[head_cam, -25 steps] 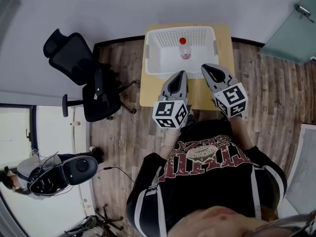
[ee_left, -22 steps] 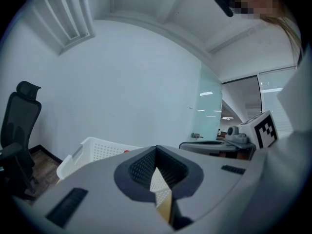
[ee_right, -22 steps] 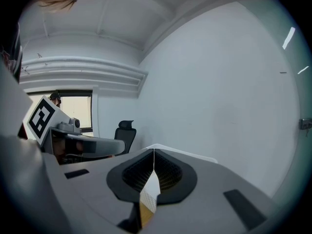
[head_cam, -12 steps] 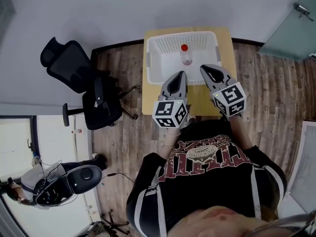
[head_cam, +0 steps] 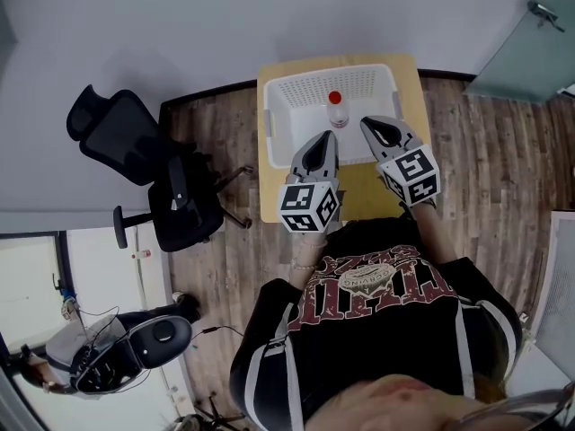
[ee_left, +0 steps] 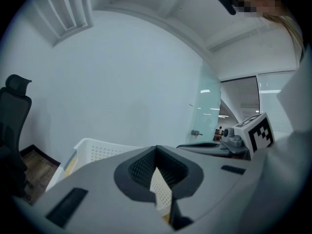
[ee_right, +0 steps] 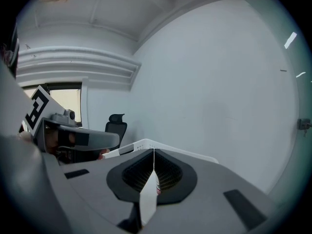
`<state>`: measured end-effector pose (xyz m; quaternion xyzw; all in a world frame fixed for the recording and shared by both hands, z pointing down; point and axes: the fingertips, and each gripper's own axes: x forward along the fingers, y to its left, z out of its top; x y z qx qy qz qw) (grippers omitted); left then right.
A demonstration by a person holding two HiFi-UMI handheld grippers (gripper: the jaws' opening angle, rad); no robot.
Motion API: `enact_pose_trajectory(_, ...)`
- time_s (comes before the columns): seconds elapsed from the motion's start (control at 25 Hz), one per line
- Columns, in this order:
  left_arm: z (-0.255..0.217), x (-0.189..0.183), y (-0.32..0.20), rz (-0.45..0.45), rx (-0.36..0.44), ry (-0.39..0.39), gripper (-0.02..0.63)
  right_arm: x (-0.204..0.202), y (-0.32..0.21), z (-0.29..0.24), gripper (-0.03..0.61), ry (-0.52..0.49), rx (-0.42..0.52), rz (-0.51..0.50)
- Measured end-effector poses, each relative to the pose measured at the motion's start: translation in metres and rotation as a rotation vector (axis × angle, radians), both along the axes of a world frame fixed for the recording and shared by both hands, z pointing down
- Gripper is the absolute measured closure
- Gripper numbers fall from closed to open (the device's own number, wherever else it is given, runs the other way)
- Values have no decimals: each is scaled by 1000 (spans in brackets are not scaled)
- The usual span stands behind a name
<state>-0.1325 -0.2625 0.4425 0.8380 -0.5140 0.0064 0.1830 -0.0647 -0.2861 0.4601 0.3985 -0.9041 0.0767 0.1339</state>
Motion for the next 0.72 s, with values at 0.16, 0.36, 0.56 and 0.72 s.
enact_pose_trajectory(0.16, 7, -4, -4, 14, -14, 2, 566, -3, -9, 7, 560, 17, -12, 18)
enact_pose_trajectory(0.36, 17, -8, -9, 27, -32, 2, 566, -6, -22, 17, 560, 38, -30, 25)
enact_pose_trajectory(0.56, 25, -13, -12, 31, -46, 1, 566, -11, -32, 28, 560, 50, -57, 15)
enact_pose_trajectory(0.72, 29, -18, -12, 29, -54, 8, 566, -16, -38, 35, 558, 66, -67, 11)
